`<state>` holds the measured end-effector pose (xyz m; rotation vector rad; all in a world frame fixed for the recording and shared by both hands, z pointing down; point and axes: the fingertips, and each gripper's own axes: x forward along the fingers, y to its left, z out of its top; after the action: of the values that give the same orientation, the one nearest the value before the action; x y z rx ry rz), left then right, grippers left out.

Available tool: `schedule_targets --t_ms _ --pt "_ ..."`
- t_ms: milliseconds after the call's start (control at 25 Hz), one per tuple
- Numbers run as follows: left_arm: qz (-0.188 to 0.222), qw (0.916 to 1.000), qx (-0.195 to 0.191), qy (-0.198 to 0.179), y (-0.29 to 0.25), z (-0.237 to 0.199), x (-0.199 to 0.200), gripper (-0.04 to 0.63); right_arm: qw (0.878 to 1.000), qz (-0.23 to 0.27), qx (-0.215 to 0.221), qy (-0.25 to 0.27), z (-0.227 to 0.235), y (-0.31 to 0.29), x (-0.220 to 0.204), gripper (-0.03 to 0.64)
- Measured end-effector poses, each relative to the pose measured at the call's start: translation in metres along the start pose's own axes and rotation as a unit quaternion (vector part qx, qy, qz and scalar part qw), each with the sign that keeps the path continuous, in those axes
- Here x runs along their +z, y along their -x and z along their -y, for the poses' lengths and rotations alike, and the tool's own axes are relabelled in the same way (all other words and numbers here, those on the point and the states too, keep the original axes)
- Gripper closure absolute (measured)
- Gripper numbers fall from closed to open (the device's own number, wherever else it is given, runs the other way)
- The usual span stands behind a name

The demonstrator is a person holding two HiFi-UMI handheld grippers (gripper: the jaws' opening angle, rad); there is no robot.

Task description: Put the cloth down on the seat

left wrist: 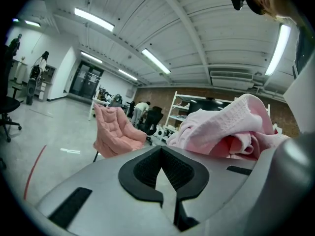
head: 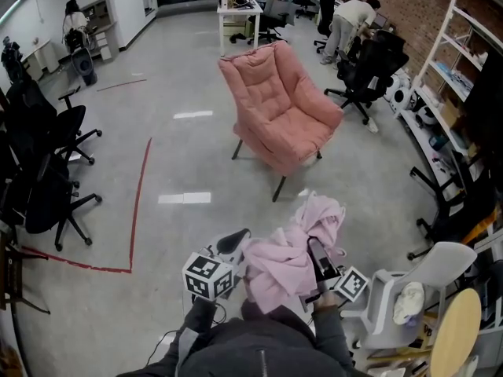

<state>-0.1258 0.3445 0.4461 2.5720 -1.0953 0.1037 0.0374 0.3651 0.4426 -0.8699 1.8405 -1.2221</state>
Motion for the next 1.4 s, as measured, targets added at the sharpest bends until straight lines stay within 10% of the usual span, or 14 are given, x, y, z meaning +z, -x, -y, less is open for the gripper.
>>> schedule_targets --t_ms 1400 --pt "-0.027 0.9993 0.026 0.005 -0.156 -0.034 0.015 0.589 0.999 0.003 -0.025 -0.031 0.094 -0.057 0.127 0.33"
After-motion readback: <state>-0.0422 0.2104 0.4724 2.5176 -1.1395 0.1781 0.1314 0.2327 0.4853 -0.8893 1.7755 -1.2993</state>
